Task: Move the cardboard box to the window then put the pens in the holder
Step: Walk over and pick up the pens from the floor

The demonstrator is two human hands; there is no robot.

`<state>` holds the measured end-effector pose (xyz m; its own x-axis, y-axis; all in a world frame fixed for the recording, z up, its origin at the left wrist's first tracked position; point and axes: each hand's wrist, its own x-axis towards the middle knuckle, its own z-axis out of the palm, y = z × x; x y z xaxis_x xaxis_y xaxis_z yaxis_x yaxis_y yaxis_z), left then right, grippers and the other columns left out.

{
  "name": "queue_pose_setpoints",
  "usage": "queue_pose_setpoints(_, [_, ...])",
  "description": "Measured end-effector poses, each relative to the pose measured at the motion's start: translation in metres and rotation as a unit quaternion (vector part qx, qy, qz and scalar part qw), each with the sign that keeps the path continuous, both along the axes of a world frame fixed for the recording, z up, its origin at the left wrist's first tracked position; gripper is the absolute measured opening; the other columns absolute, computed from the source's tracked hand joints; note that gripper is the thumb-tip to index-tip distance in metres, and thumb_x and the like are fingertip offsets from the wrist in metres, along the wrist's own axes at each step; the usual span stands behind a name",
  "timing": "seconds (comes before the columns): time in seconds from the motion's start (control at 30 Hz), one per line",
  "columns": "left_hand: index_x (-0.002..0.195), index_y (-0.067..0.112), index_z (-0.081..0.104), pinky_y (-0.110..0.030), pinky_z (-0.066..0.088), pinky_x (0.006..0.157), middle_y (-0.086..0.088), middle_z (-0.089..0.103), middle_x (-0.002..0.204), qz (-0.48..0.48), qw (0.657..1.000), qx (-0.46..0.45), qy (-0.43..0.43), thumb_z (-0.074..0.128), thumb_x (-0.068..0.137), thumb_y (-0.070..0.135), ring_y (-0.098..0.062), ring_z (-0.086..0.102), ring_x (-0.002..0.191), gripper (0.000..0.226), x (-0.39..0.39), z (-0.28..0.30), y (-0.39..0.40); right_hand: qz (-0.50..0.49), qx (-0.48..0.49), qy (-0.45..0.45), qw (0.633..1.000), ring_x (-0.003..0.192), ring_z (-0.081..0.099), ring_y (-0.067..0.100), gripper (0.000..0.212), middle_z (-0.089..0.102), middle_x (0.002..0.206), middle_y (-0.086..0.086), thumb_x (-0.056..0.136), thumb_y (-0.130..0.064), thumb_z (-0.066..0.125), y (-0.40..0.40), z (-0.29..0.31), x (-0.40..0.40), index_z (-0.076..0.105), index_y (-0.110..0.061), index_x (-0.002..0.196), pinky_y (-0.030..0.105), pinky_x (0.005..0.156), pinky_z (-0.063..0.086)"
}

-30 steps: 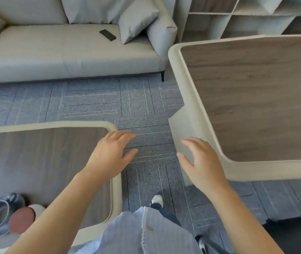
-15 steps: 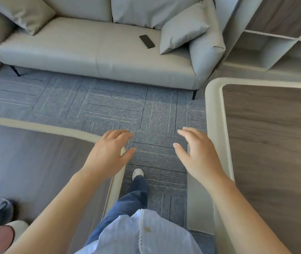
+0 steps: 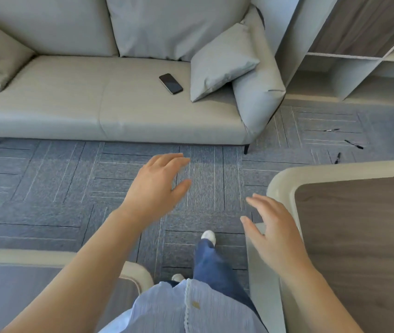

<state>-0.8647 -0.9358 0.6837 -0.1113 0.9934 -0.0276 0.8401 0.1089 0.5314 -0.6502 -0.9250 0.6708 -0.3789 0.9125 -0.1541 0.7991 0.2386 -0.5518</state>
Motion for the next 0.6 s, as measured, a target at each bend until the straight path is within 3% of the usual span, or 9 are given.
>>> queue_pose_setpoints(0.13, [0.123, 0.011, 0.048, -0.038, 0.032, 0.103, -0.012, 0.051, 0.133, -0.018, 1.000, -0.006, 0.009, 0.049, 0.081, 0.033, -0.030, 0.042, 0.124, 0.048, -0.004, -0.006, 0.081, -0.023, -0.003, 0.010, 1.000, 0.125, 0.042, 0.022, 0.055, 0.051, 0.132, 0.006, 0.077, -0.043, 0.039, 0.073, -0.012, -0.007, 0.051, -0.012, 0.120, 0.027, 0.099, 0.027])
queue_pose_setpoints(0.3, [0.122, 0.011, 0.048, -0.039, 0.034, 0.101, -0.012, 0.053, 0.130, -0.059, 0.997, -0.033, 0.023, 0.041, 0.075, 0.035, -0.031, 0.045, 0.120, 0.054, -0.001, -0.005, 0.172, -0.040, 0.006, 0.026, 0.999, 0.128, 0.038, 0.021, 0.042, 0.047, 0.137, 0.007, 0.085, -0.030, 0.048, 0.175, -0.008, -0.005, 0.048, -0.011, 0.123, 0.034, 0.106, 0.027])
queue_pose_setpoints(0.47, [0.117, 0.010, 0.053, -0.044, 0.038, 0.097, -0.013, 0.058, 0.125, -0.095, 0.993, -0.051, 0.039, 0.031, 0.072, 0.048, -0.032, 0.051, 0.116, 0.063, -0.001, -0.009, 0.237, -0.077, 0.010, 0.026, 0.997, 0.130, 0.032, 0.018, 0.041, 0.042, 0.140, 0.005, 0.088, -0.024, 0.047, 0.257, 0.002, 0.002, 0.043, -0.012, 0.127, 0.030, 0.107, 0.022])
queue_pose_setpoints(0.6, [0.115, 0.010, 0.055, -0.041, 0.039, 0.096, -0.013, 0.059, 0.122, -0.128, 0.988, -0.078, 0.037, 0.041, 0.074, 0.043, -0.033, 0.052, 0.114, 0.054, 0.000, -0.019, 0.295, -0.121, 0.006, 0.020, 0.992, 0.131, 0.031, 0.018, 0.041, 0.042, 0.140, 0.005, 0.088, -0.025, 0.047, 0.310, 0.002, 0.006, 0.043, -0.012, 0.127, 0.031, 0.108, 0.021])
